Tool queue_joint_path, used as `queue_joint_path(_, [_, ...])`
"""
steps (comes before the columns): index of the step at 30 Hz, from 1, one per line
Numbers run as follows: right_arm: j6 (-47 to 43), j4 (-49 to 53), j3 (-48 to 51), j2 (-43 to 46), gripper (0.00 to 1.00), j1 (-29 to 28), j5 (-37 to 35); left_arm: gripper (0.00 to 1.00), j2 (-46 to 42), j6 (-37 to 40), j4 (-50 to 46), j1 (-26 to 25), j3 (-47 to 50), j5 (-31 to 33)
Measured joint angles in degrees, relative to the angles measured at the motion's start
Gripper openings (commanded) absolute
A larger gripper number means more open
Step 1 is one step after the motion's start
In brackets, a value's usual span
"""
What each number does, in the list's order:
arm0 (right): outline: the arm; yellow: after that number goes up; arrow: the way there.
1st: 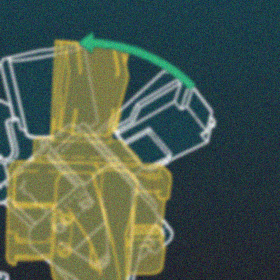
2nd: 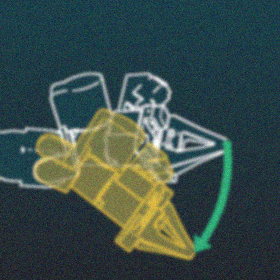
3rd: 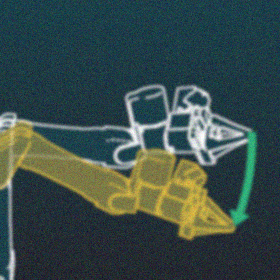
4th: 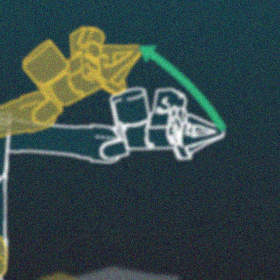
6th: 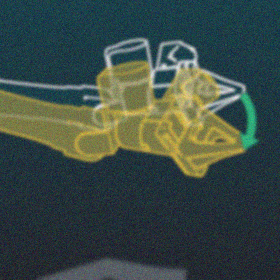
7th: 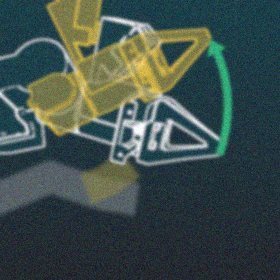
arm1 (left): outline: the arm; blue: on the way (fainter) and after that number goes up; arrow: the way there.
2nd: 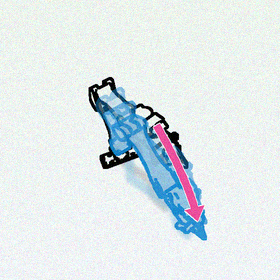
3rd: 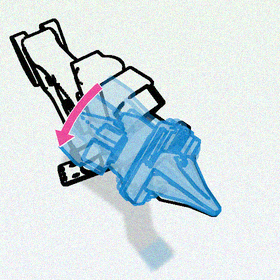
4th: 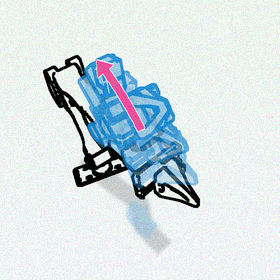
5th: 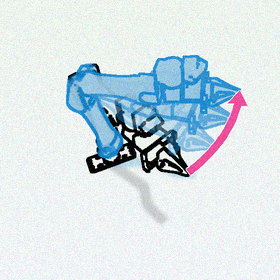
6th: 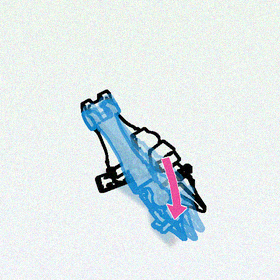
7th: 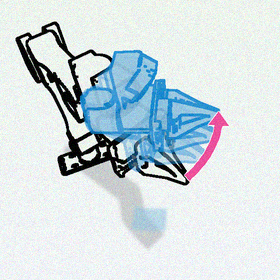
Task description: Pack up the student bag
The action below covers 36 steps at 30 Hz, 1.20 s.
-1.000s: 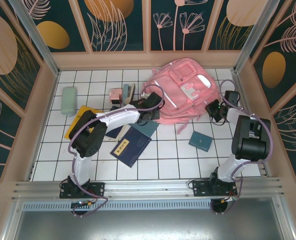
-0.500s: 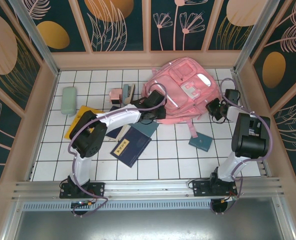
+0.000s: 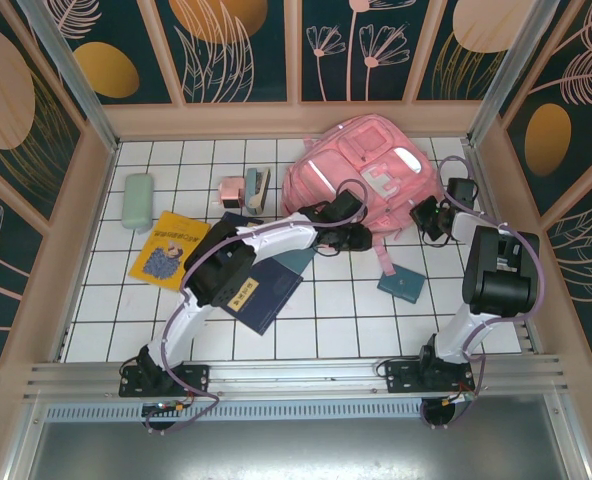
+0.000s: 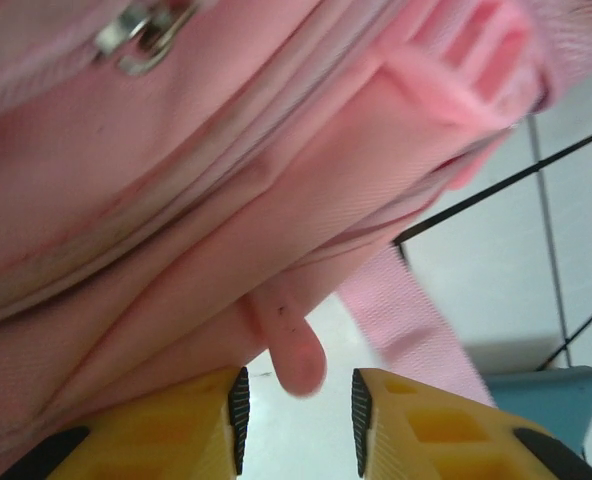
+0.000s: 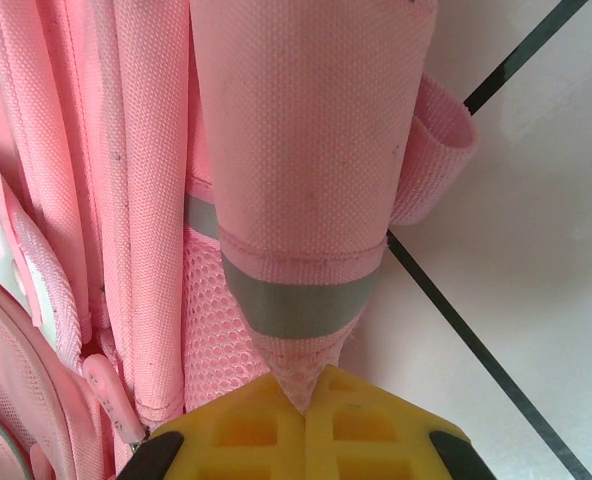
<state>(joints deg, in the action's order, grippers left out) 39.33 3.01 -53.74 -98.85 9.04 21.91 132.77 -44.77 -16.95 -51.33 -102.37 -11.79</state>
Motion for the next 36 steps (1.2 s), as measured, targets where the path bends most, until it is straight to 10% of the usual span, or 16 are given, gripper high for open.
queue_joint_path(22, [-0.4,-0.8,0.1,0.0,0.00,-0.2,0.0,0.32,4.1,-7.9,-1.3,1.0,-5.3,0.2])
queue_joint_path(30, [-0.5,-1.5,0.2,0.0,0.00,-0.2,0.0,0.00,6.2,-9.6,-1.3,1.6,-7.6,0.5])
queue_joint_path(36, [-0.7,-1.5,0.2,0.0,0.00,-0.2,0.0,0.00,6.4,-9.3,-2.1,1.7,-8.1,1.3])
